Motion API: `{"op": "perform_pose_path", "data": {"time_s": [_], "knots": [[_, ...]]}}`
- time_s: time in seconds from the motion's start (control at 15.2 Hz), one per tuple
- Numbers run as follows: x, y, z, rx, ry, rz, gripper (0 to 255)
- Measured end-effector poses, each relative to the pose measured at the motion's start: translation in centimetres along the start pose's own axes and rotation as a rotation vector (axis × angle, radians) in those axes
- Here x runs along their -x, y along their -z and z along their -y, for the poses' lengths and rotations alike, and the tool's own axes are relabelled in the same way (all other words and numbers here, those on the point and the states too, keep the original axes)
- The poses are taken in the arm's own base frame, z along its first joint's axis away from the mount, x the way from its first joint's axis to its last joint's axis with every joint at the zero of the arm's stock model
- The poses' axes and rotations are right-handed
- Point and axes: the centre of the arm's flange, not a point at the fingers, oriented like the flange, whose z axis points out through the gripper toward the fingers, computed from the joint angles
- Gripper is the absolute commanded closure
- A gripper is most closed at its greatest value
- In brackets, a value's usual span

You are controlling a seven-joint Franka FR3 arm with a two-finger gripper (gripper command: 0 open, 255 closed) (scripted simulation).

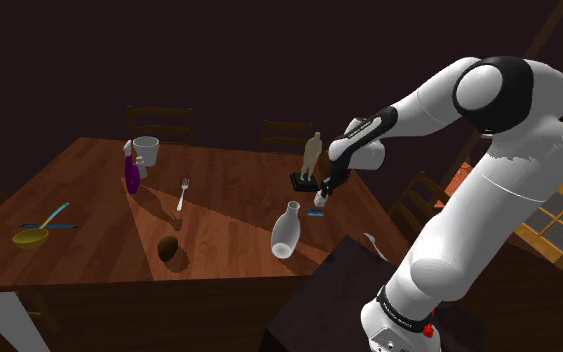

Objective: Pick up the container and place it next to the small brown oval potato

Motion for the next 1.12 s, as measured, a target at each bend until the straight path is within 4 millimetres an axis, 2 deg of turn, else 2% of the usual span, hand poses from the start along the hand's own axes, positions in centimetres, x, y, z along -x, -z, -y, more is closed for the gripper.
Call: {"op": "perform_pose_path", "data": {"time_s": [0.66, 1.12], "knots": [[-4.2, -0.7, 12.1, 0.0, -0.002, 0.0, 255], [-7.0, -0.8, 21.3, 0.001, -0.002, 0.0, 255]]}}
